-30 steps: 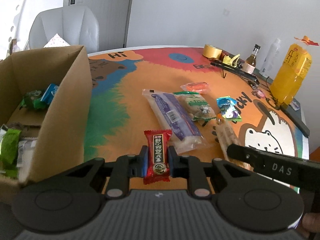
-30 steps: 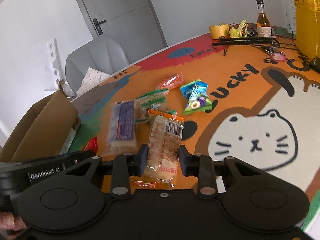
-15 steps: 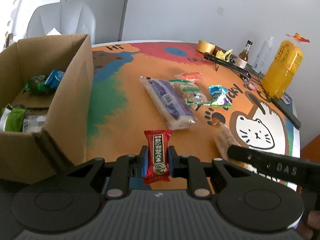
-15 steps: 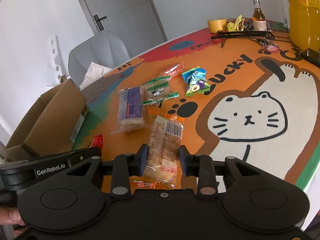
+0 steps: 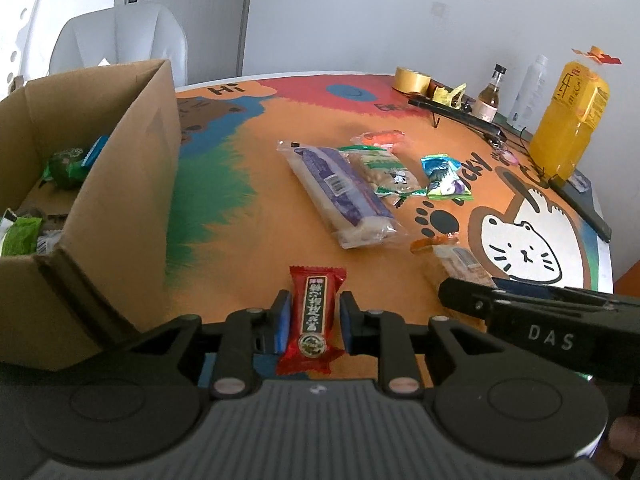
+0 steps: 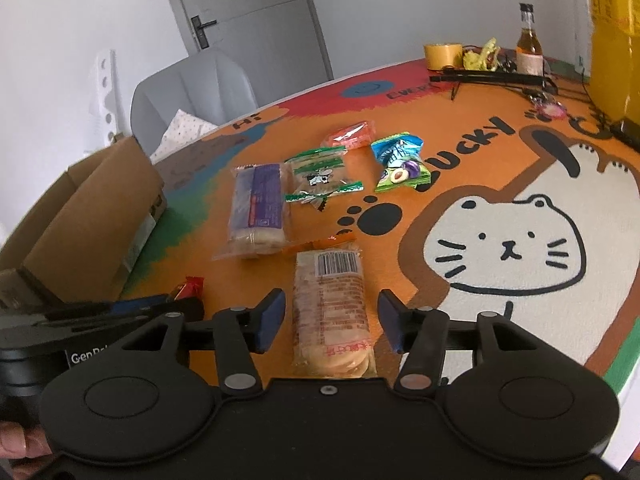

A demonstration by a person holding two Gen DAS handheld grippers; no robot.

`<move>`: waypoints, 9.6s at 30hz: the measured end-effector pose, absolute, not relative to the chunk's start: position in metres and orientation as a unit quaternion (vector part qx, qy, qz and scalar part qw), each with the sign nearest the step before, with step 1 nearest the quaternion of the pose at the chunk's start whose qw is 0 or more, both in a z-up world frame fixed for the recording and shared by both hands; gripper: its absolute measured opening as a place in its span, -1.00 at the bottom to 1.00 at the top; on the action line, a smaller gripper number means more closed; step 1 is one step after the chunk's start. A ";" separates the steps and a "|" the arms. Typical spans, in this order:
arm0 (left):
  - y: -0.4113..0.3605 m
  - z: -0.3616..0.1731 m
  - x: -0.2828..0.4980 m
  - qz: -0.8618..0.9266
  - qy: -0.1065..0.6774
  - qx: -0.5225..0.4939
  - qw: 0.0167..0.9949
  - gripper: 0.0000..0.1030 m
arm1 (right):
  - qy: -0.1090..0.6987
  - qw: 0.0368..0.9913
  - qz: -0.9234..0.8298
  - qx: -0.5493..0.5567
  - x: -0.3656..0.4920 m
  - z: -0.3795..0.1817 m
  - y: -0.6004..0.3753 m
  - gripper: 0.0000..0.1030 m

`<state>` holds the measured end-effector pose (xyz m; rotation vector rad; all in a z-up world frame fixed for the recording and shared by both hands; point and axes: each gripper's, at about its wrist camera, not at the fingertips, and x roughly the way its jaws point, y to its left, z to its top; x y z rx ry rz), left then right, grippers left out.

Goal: Organize snacks
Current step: 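Lift the red bar and clear bread pack off the mat with both tools, then carry both snacks over the box and open both tools to drop them, then move both open tools back over the remaining snacks on the mat, then grasp the purple-wrapped pack with the left tool while the right tool grasps the blue-green packet, then carry both packets over the box and open both tools to drop them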

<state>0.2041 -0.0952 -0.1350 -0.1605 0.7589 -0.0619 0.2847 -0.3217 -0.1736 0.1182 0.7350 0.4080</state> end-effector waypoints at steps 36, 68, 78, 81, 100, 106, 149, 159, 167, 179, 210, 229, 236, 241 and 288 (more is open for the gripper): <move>-0.084 -0.110 0.184 -0.050 0.358 -0.087 0.928 -0.35 | 0.322 0.919 0.217 0.075 0.270 -0.142 -0.315 -0.36; -0.047 -0.073 0.158 -0.024 0.304 -0.102 0.947 -0.65 | 0.285 0.914 0.278 0.084 0.269 -0.113 -0.272 -0.36; -0.017 -0.045 0.143 -0.006 0.268 -0.115 0.956 -0.65 | 0.260 0.910 0.313 0.082 0.266 -0.095 -0.235 -0.36; -0.007 -0.039 0.140 -0.004 0.260 -0.124 0.958 -0.65 | 0.256 0.908 0.321 0.077 0.265 -0.091 -0.225 -0.36; 0.065 -0.038 0.143 0.081 0.247 -0.159 0.952 -0.56 | 0.253 0.899 0.351 0.071 0.270 -0.081 -0.179 -0.36; 0.075 -0.038 0.137 0.085 0.240 -0.173 0.951 -0.11 | 0.250 0.894 0.364 0.074 0.275 -0.076 -0.162 -0.35; -0.027 -0.033 0.144 0.003 0.246 -0.103 0.964 0.81 | 0.222 0.941 0.219 0.135 0.264 -0.102 -0.306 1.00; -0.056 -0.036 0.159 -0.030 0.259 -0.093 0.961 0.81 | 0.227 0.944 0.191 0.146 0.266 -0.109 -0.342 1.00; -0.078 -0.041 0.172 -0.045 0.262 -0.085 0.960 0.79 | 0.245 0.940 0.180 0.157 0.273 -0.121 -0.365 0.99; -0.097 -0.059 0.201 -0.050 0.283 -0.085 0.954 0.55 | 0.293 0.923 0.179 0.174 0.296 -0.147 -0.377 0.43; -0.122 -0.136 0.294 -0.027 0.363 -0.075 0.928 0.09 | 0.331 0.911 0.175 0.172 0.370 -0.183 -0.366 0.15; -0.100 -0.130 0.288 -0.015 0.361 -0.085 0.929 -0.39 | 0.327 0.920 0.166 0.141 0.407 -0.183 -0.343 -0.41; -0.098 -0.121 0.276 -0.012 0.352 -0.090 0.932 -0.42 | 0.322 0.918 0.190 0.135 0.387 -0.179 -0.341 -0.51; -0.098 -0.111 0.262 -0.014 0.340 -0.094 0.936 -0.42 | 0.313 0.919 0.193 0.141 0.371 -0.170 -0.346 -0.52; -0.016 -0.024 0.139 0.030 0.218 -0.134 0.966 -0.43 | 0.240 0.924 0.277 0.114 0.271 -0.090 -0.275 -0.52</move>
